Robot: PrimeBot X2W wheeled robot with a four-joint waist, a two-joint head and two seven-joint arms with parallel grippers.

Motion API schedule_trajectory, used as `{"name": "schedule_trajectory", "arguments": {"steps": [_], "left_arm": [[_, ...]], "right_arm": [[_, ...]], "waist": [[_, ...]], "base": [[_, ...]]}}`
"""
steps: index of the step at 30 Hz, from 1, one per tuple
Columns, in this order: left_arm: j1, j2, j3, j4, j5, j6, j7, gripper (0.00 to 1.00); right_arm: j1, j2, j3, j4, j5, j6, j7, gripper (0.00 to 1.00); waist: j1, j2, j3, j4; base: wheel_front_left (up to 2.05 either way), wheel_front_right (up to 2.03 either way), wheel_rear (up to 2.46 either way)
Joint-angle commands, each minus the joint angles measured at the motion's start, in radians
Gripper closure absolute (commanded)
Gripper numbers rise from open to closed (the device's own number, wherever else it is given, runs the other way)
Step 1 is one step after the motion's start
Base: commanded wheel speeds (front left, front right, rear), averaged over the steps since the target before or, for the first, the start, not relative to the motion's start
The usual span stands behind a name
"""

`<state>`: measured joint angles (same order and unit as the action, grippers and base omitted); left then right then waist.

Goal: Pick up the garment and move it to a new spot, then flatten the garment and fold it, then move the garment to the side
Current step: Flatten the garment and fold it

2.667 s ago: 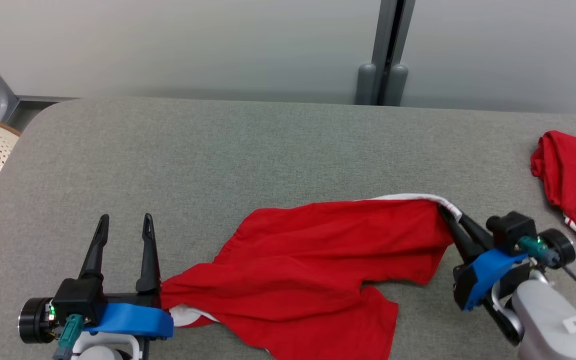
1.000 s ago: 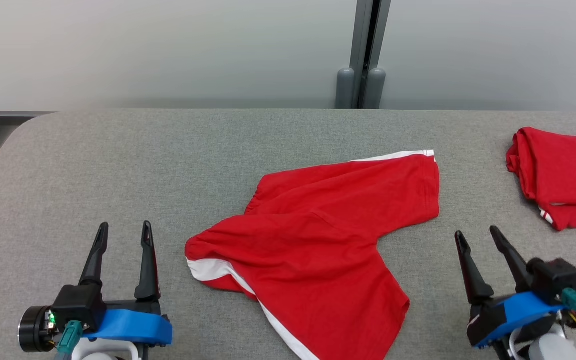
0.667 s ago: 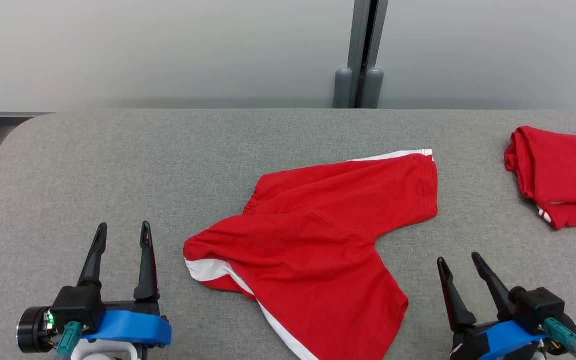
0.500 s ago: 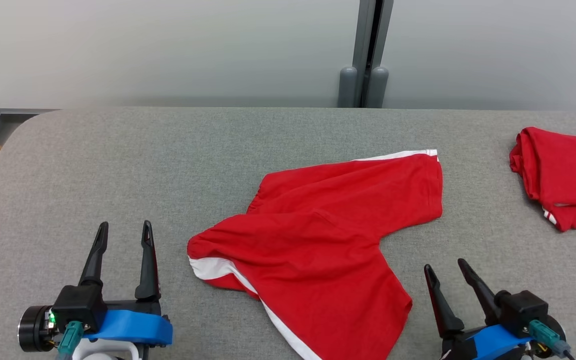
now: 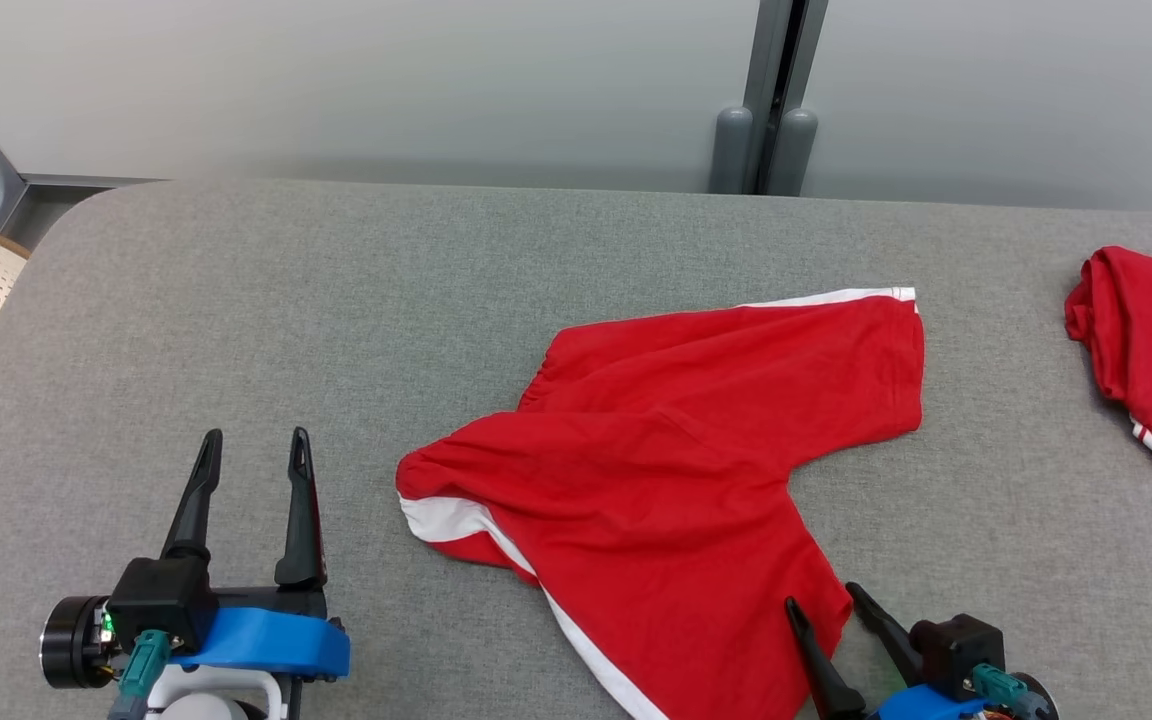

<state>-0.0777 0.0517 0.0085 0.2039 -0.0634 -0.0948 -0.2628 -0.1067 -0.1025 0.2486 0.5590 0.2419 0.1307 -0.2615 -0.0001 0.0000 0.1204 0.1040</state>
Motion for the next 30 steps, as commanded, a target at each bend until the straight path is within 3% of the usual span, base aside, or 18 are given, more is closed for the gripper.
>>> {"name": "schedule_trajectory", "arguments": {"steps": [1, 2, 4, 14, 23, 25, 26, 30], "left_arm": [[-0.012, -0.001, -0.001, 0.000, -0.004, -0.001, -0.003, 0.00], [-0.012, -0.001, -0.001, 0.001, -0.004, -0.001, -0.003, 0.00], [-0.013, -0.001, 0.000, 0.001, -0.003, 0.000, -0.003, 0.00], [-0.010, -0.001, -0.008, 0.009, -0.004, 0.000, -0.003, 0.00], [-0.006, -0.002, -0.026, 0.018, -0.009, 0.000, -0.003, 0.00], [-0.002, -0.001, -0.029, 0.019, -0.011, 0.002, -0.003, 0.00], [0.000, -0.001, -0.030, 0.020, -0.012, 0.002, -0.003, 0.00], [0.013, -0.001, -0.028, 0.021, -0.010, 0.004, -0.003, 0.00]], "right_arm": [[-0.017, 0.005, 0.005, 0.012, 0.011, 0.000, -0.005, 0.00], [-0.020, 0.005, 0.008, 0.028, 0.013, 0.000, -0.005, 0.00], [-0.026, 0.007, 0.017, 0.042, 0.019, 0.000, -0.004, 1.00], [-0.087, -0.107, -0.070, 0.010, 0.017, 0.000, -0.004, 1.00], [-0.193, -0.221, -0.069, 0.158, 0.054, 0.000, -0.004, 1.00], [-0.209, -0.228, -0.059, 0.187, 0.063, 0.000, -0.004, 0.53], [-0.217, -0.230, -0.055, 0.200, 0.068, 0.000, -0.004, 0.00], [-0.227, -0.219, -0.065, 0.187, 0.077, 0.000, -0.004, 0.00]], "waist": [[0.0001, 0.0000, 0.002, 0.002], [0.0001, 0.0000, 0.003, 0.002], [0.0001, 0.0000, 0.004, 0.002], [0.0001, 0.0000, -0.012, 0.001], [0.0001, 0.0000, -0.026, 0.009], [0.0001, 0.0000, -0.031, 0.007], [0.0001, 0.0000, -0.034, 0.005], [0.0001, 0.0000, -0.054, -0.013]], "base": [[0.00, 0.00, 0.00], [0.00, 0.00, 0.00], [0.00, 0.00, 0.00], [0.00, 0.00, 0.00], [0.00, 0.00, 0.00], [0.00, 0.00, 0.00], [0.00, 0.00, 0.00], [0.00, 0.00, 0.00]]}}
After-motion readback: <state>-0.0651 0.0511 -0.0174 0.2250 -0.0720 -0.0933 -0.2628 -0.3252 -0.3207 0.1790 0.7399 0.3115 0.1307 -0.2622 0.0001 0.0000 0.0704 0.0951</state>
